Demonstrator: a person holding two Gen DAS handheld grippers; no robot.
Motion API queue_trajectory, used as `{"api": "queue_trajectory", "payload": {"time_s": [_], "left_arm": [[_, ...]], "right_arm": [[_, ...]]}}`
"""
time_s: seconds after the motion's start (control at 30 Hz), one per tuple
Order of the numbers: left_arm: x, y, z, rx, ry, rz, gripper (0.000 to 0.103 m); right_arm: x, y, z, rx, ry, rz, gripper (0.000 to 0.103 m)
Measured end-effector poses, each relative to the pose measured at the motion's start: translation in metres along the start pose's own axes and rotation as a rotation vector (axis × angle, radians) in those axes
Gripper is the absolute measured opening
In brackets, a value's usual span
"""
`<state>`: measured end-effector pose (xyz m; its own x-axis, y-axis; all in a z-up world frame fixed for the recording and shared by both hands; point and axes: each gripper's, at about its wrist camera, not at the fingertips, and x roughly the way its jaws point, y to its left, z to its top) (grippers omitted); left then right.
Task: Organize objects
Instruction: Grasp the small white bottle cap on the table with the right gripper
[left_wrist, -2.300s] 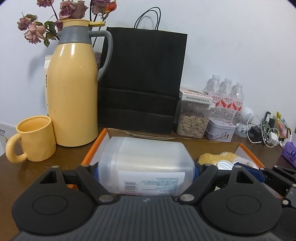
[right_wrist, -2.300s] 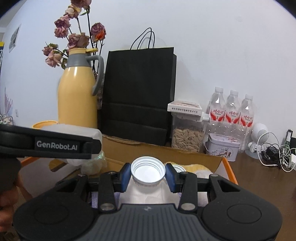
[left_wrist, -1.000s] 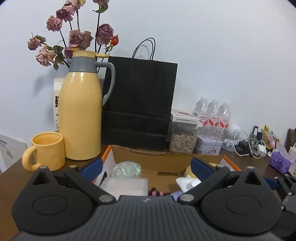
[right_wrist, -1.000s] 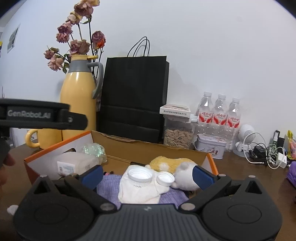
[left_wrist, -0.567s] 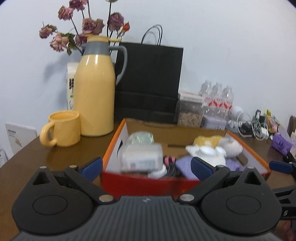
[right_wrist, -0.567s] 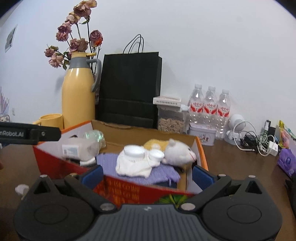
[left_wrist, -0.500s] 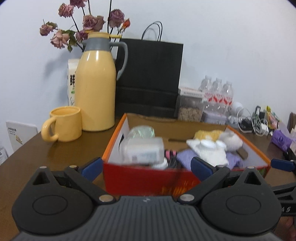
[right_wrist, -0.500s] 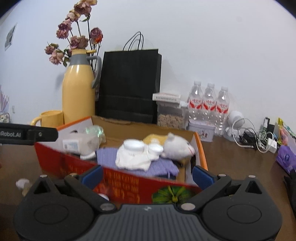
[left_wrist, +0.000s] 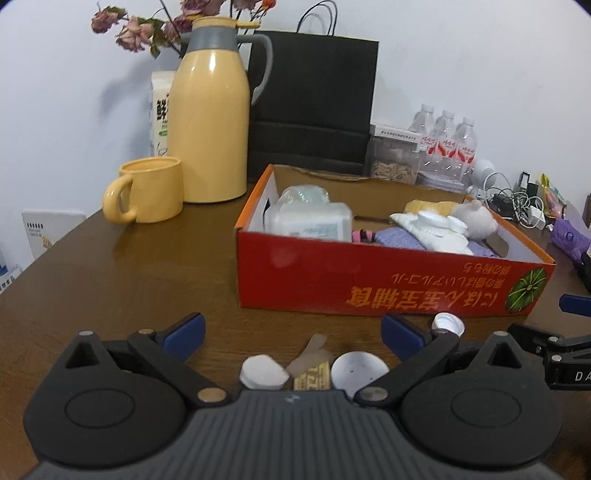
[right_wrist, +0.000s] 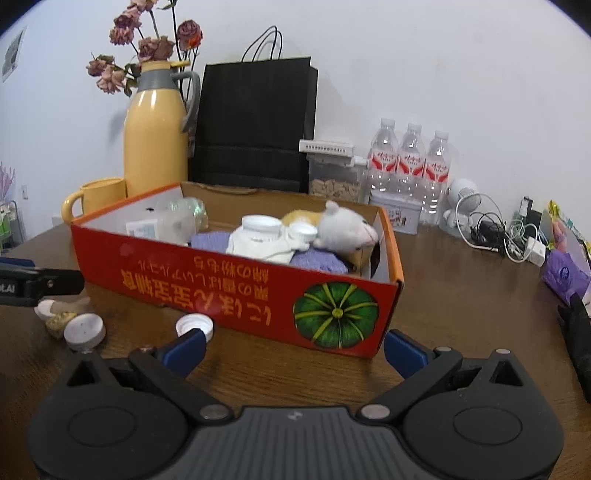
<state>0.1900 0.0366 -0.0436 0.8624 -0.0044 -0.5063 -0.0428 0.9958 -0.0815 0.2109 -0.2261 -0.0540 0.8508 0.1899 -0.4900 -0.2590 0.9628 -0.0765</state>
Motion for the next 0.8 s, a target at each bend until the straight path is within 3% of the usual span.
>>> {"api": "queue_trajectory", "payload": {"time_s": [0.17,0.43,0.6,0.73,0.8], "left_arm": [[0.003,0.005,-0.001,-0.025,0.021,0.002,0.103],[0.004,0.006,0.000,-0.028,0.030,0.007,0.103],[0.005,0.007,0.000,-0.033,0.033,0.009,0.103],[0.006,0.008,0.000,-0.040,0.039,0.010,0.103],[0.006,0.008,0.000,-0.042,0.041,0.010,0.103]], "right_arm": [[0.005,-0.003,0.000,0.016,0.034,0.000,0.103],[0.014,0.008,0.003,0.010,0.086,0.102,0.100],[0.028,0.022,0.009,0.013,0.111,0.151,0.084],[0.039,0.035,0.015,0.007,0.118,0.175,0.065],[0.045,0.041,0.018,0.006,0.127,0.180,0.064]]}}
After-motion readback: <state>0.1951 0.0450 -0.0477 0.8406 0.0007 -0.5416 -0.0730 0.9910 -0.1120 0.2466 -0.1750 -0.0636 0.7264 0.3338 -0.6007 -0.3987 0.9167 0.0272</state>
